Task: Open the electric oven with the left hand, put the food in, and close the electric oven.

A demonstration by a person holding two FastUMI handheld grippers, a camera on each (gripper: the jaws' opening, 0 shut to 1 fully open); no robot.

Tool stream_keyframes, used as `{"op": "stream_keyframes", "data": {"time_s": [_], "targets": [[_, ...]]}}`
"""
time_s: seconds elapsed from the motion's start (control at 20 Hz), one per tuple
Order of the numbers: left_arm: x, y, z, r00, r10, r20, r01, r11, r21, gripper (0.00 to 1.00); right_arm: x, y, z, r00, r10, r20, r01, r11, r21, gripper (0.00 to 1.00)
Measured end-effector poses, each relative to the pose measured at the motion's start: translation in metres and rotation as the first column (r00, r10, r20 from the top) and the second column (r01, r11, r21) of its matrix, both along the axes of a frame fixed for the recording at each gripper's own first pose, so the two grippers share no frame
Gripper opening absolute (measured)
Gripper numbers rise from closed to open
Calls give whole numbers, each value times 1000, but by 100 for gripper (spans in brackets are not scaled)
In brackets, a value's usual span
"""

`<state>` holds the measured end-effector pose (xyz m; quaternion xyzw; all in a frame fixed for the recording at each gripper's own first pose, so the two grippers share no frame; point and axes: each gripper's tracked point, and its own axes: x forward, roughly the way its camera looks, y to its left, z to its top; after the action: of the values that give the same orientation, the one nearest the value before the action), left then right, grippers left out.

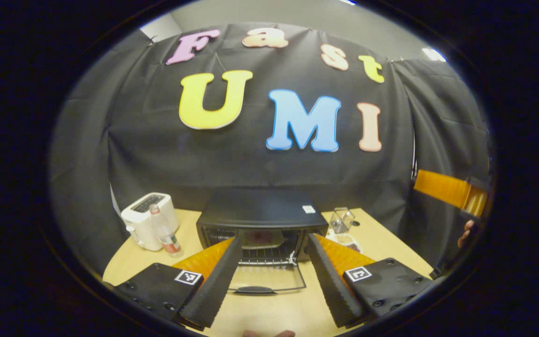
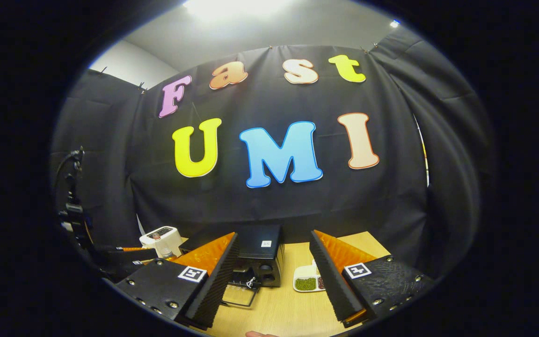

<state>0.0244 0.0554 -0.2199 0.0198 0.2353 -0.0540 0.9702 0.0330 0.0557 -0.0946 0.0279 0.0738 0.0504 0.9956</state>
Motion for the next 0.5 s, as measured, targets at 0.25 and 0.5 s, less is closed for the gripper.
{"op": "stream_keyframes", "data": {"time_s": [0.25,0.5], "targets": [[-10,8,-73,978,11,-207,-5,1000,30,96,-4,-16,3,1000,-23,3,23,1000,10,92],[-21,17,-152,909,13,-417,18,997,71,100,-4,-41,-11,997,-70,-34,71,997,36,92]]}}
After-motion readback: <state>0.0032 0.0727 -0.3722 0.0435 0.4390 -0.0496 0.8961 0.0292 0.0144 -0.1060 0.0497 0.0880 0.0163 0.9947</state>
